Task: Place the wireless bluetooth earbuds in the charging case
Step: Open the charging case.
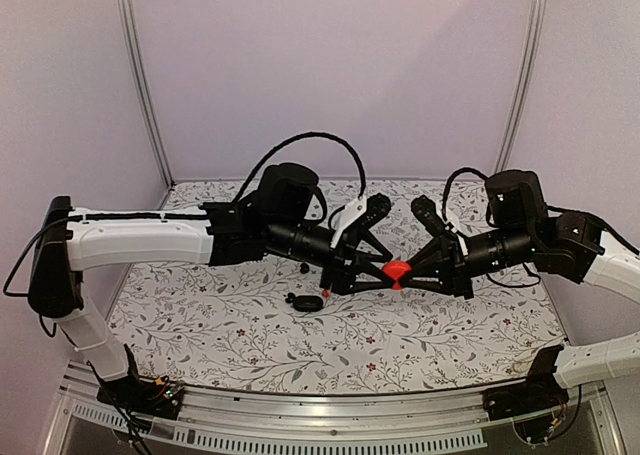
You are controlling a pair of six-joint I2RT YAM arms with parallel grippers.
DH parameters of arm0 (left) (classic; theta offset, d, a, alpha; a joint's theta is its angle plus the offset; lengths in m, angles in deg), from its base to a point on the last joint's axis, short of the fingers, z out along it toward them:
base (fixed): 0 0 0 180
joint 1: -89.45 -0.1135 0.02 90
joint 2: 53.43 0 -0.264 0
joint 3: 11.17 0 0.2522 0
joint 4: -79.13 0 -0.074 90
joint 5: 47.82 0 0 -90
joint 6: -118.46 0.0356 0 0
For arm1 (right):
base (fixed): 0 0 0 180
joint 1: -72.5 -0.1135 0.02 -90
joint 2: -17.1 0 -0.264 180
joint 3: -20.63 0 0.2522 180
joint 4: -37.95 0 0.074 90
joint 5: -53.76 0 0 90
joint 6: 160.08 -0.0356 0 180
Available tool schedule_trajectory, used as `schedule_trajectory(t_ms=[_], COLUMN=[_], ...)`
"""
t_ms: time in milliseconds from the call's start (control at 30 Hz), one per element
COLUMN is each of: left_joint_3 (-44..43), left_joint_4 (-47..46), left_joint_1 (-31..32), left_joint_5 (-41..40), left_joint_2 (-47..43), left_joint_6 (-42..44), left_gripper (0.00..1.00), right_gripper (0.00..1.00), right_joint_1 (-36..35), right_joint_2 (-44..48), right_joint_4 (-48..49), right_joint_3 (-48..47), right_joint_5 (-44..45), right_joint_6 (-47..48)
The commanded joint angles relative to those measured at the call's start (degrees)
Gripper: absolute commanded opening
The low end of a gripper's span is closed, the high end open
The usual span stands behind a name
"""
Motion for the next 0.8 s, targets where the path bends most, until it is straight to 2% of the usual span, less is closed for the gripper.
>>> schedule_trajectory(t_ms=[0,767], left_joint_3=[-0.6,2.0], left_joint_4=[-1.0,-3.3], left_joint_1=[-0.8,-5.6], left_joint_5=[0.1,3.1], left_joint_2=[-0.4,-3.7], left_joint_6=[0.2,-1.8], left_gripper=[0.59,0.56], right_gripper=[0.01,0.00], right_joint_1=[-0.3,-0.3], right_joint_2=[0.3,0.4], right_joint_4=[0.2,0.2], right_joint_3=[0.2,0.6], right_joint_5=[-0.6,-3.0], right_joint_6=[0.3,2.6])
